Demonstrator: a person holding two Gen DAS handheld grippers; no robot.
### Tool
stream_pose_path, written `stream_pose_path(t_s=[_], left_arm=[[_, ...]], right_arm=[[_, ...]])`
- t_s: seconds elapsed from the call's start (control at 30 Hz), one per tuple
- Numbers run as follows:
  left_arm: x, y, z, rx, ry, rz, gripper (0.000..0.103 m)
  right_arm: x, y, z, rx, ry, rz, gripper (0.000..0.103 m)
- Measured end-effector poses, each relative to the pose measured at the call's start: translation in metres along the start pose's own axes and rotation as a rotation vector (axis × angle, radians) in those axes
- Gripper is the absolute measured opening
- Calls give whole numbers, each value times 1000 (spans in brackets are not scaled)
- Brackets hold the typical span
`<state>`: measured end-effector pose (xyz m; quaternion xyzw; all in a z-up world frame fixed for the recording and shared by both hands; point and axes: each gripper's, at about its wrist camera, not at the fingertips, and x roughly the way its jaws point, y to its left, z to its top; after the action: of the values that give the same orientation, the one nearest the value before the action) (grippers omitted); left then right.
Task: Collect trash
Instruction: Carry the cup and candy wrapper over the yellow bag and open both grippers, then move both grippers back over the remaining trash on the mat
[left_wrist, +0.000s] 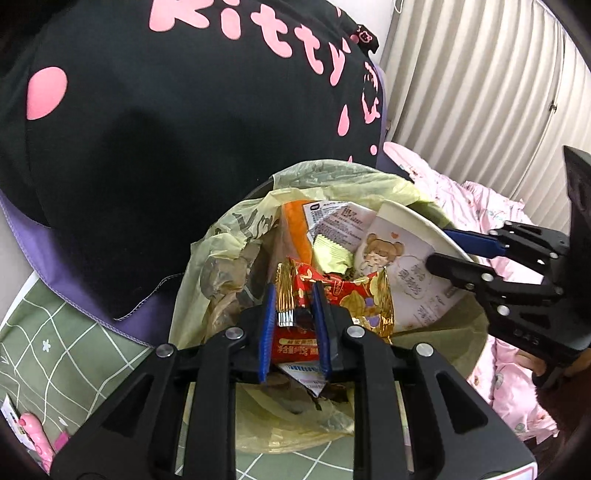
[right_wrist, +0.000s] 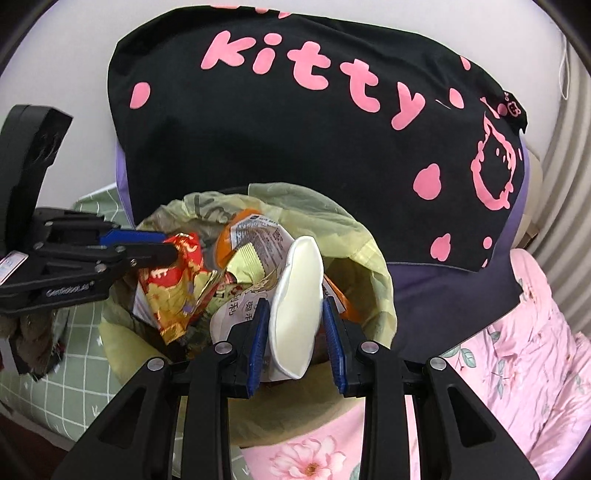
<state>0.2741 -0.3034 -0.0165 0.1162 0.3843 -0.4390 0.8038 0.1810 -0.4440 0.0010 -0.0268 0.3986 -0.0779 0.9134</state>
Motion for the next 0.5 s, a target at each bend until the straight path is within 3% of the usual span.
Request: stream_pose_path(t_s=[0.13,0.23,0.33,0.5], left_arm=[[2,1,-1,-11,-2,-23,20],[-6,4,-4,-35,-7,-72,28],[-20,10,-6,-71,-27,-96,39],[-62,32,-12,-149,-118,-74,45]], right_arm=[[-5,-9,-6,45,-2,0,28],[-11,-11,-8,73,-19,12,29],[-13,-9,-10,85,-17,-2,43],[-23,-2,-9,95,-49,-36,43]])
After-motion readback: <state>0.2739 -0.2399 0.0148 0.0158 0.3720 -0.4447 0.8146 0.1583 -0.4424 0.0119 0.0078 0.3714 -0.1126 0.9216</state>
